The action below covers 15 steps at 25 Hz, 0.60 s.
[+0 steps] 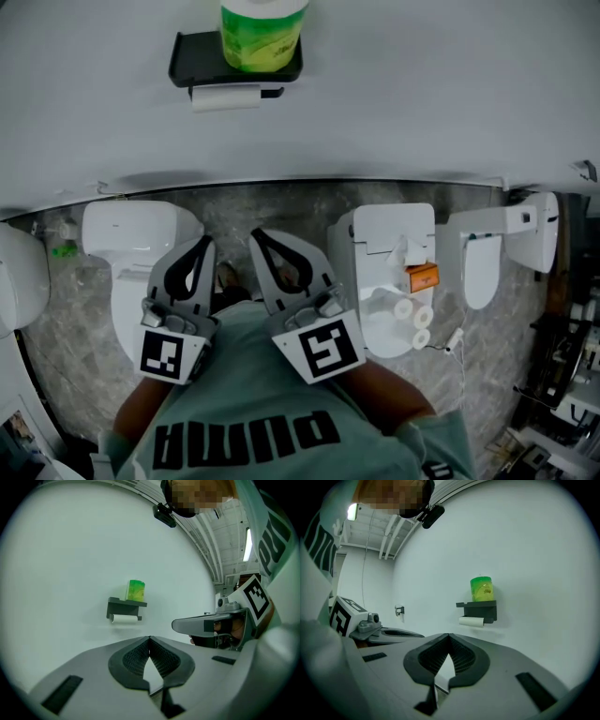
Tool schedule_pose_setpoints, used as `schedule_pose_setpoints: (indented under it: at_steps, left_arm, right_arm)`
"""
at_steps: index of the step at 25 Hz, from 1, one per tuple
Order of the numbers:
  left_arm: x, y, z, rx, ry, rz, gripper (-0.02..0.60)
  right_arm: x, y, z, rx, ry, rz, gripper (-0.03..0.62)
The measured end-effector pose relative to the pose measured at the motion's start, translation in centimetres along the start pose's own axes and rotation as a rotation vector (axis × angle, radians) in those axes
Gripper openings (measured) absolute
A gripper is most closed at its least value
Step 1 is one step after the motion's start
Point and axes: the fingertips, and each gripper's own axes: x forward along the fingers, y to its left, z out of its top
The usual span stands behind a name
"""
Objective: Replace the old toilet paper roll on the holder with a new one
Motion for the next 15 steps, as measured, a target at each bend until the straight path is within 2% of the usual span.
schedule_pose_setpoints:
  at_steps: [10, 15]
  left_arm:
    - [-0.7, 2.6, 0.9, 0.008, -0.031, -0.082, 0.005]
    - [-1.6, 3.9, 1.0, 0.006, -0.036, -0.097, 0.005]
  right_arm:
    - [2.2, 2.0, 0.8, -0.035, -0.004, -0.078, 0.003]
    - [2.9, 3.3, 1.1, -0.038, -0.008, -0.096, 0.003]
